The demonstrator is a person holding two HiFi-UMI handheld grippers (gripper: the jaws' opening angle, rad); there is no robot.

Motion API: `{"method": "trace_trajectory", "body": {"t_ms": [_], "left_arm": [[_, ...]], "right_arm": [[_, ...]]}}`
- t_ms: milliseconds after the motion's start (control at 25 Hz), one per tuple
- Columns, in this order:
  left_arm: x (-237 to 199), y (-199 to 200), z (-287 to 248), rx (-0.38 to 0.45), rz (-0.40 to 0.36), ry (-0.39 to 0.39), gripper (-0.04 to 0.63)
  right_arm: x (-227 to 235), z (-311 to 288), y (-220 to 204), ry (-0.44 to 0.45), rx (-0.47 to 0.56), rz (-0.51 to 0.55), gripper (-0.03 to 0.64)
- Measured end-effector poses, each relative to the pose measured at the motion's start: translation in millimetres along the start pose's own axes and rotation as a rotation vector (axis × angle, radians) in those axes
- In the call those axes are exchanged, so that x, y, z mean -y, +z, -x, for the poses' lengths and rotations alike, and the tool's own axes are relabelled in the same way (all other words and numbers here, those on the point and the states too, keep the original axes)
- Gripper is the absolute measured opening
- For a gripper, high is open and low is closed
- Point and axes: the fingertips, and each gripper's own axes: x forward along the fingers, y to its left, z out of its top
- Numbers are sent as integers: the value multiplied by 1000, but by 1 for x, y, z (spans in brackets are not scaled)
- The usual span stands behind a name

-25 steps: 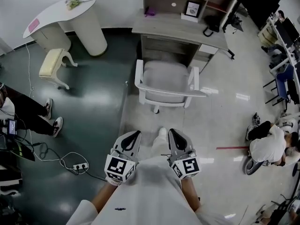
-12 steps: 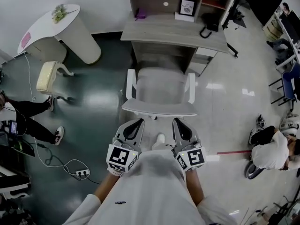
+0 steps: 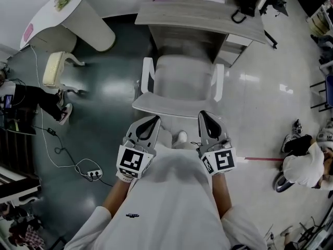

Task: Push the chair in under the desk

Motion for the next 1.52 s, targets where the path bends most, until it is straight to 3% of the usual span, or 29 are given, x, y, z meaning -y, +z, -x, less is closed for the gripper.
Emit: {"method": "trace_trajectory", "body": {"t_ms": [480,880,960,1320,1520], "left_arm": [[9,-6,-22,-61,-110,-80,8],[-11,-30,-37,-138,-100,-95,9],[-12,-41,-43,-170,-123,-116,11],[0,-115,-74,-389,-190,-271,140],[8,-147,-81,-490,-309,-327,187]], "right_arm": [[-4,0,-10,20,-66,83,13],[-4,-22,-47,71,-224,141,97],[-6,-31,-54,92,-255,160,103],[-23,-46,-116,237,-482,307,161],[-27,-42,-151,301,-606,366,166]]}}
